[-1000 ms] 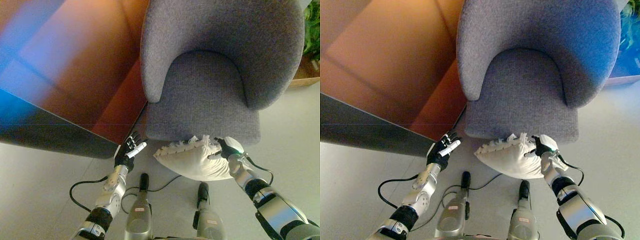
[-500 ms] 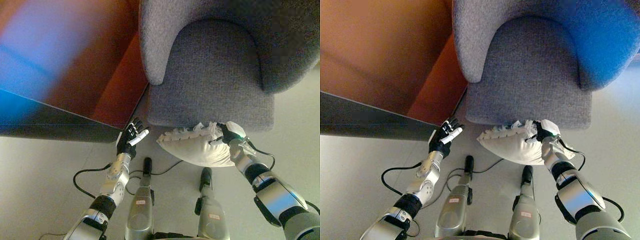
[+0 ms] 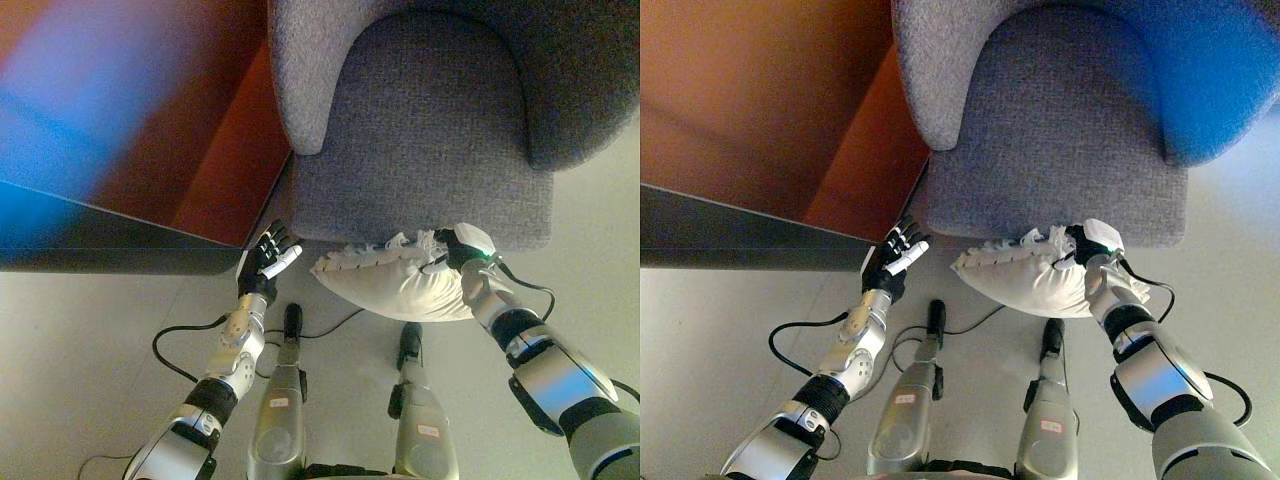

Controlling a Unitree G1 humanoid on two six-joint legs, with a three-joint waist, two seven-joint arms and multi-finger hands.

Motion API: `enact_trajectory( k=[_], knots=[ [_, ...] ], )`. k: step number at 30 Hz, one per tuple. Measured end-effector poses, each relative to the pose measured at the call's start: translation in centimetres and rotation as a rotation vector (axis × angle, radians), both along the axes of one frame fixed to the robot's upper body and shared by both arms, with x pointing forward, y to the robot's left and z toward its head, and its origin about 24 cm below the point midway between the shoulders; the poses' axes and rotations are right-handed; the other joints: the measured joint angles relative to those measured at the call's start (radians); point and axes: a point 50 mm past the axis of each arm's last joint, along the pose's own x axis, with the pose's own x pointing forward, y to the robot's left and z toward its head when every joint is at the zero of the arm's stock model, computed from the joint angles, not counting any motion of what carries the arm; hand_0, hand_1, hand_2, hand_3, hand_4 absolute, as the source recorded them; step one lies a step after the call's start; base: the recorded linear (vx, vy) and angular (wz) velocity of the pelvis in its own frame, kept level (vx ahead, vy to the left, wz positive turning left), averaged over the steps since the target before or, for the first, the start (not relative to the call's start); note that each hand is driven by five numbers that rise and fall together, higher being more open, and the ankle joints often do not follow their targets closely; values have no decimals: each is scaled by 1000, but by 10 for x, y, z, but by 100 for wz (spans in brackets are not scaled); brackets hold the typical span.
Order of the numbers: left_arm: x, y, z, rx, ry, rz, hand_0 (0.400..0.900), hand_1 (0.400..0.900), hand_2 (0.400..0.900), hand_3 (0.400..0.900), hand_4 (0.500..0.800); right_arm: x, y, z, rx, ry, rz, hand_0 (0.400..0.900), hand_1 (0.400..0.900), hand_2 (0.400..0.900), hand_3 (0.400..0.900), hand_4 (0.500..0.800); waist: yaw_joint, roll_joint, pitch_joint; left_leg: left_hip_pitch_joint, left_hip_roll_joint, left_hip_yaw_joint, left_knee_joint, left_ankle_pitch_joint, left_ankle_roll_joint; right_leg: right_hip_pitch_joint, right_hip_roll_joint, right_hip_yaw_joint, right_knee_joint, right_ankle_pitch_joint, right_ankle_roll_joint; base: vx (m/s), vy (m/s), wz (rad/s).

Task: Pick up the pillow and put it on the sofa.

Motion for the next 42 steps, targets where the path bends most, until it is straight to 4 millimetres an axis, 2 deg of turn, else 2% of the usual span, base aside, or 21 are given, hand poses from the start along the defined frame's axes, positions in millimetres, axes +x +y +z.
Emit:
enact_trajectory(
  k=[9,10,11,12,13,17,23,38,42],
  knots=[
    [0,0,1,0,-5,4,900,900,900,900,800,2,-2,4,-5,25,12,900,900,900,900,800,0,0,0,0,-1,0,1,0,0,0,-1,0,1,0,0,0,0,0],
    [0,0,1,0,-5,5,900,900,900,900,800,2,-2,4,-13,28,16,867,867,867,867,780,0,0,0,0,-1,0,2,0,0,0,-1,0,2,0,0,0,0,0],
    [1,0,1,0,-5,5,900,900,900,900,800,2,-2,4,-14,30,17,786,786,786,786,732,0,-1,0,0,-1,0,2,0,0,0,-1,0,2,0,0,0,0,0],
    [1,0,1,0,-5,6,900,900,900,900,800,2,-2,4,-14,32,18,637,637,637,637,642,0,-1,0,0,-1,0,2,0,1,0,-1,0,3,0,0,0,0,0],
    [1,0,1,0,-6,6,900,900,900,900,800,2,-2,4,-14,35,20,400,400,400,400,500,0,-1,0,0,-1,0,3,1,1,0,-1,0,3,0,0,0,0,0],
    [2,0,3,0,-9,5,900,900,900,900,800,2,-2,4,-15,44,23,400,400,400,400,500,0,-4,2,0,-1,0,6,1,1,0,-1,1,6,0,0,0,0,0],
    [2,0,3,0,-11,5,900,900,900,900,800,-2,1,-6,-21,100,39,400,400,400,400,500,3,-5,3,0,-3,0,6,1,1,0,-3,1,7,0,0,0,0,0],
    [5,-1,7,-1,-25,7,900,900,900,900,800,-2,2,-8,-18,103,40,400,400,400,400,500,3,-7,4,-2,-5,0,11,1,2,-2,-6,1,13,0,1,0,0,0],
    [5,0,7,-1,-23,12,900,900,900,900,800,-7,0,-16,-16,128,36,400,400,400,400,500,3,-10,6,34,-5,0,10,1,2,36,-6,0,13,0,1,11,-7,0]
  ],
)
